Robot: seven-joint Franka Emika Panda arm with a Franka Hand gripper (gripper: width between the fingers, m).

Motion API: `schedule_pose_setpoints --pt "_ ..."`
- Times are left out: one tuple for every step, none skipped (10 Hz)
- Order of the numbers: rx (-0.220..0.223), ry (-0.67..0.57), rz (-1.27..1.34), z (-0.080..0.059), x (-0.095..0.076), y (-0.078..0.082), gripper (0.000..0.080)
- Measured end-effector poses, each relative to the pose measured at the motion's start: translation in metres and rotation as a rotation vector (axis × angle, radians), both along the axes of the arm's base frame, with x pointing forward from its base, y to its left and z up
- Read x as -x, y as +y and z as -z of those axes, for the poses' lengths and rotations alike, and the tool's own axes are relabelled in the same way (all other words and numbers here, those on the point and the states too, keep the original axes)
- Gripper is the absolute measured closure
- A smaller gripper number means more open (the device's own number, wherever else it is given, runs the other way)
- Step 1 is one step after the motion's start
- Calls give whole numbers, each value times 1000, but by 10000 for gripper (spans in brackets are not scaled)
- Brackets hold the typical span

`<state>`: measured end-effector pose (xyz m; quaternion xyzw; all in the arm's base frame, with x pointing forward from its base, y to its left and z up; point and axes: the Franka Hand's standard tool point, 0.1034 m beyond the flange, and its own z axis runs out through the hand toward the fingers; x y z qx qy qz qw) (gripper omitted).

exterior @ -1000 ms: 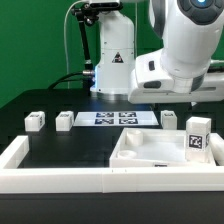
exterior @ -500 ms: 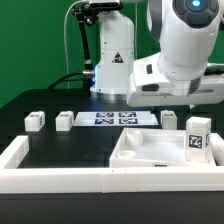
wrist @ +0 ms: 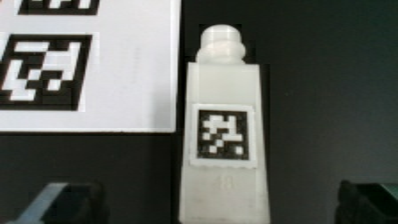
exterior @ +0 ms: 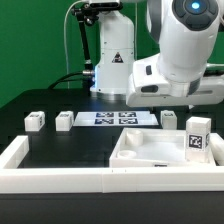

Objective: Assemble square table

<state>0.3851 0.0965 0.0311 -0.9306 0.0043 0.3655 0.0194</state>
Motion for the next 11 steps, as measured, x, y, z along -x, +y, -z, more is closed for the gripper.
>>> schedule_pose_setpoints --pt "1 33 -3 1 7 0 150" --pt "3 128 -6 1 14 1 150" --pt "5 164 -8 7 11 2 150" --pt "8 225 -11 7 17 2 150" --pt "11 224 -13 12 17 6 150" --pt "7 212 -19 13 17 10 150" --pt "8 211 -20 16 19 10 150" --pt "10 204 -19 20 22 9 150" --pt "11 197 -18 23 23 8 150" --pt "12 189 -17 25 24 8 150" --pt "14 184 -16 27 24 8 150"
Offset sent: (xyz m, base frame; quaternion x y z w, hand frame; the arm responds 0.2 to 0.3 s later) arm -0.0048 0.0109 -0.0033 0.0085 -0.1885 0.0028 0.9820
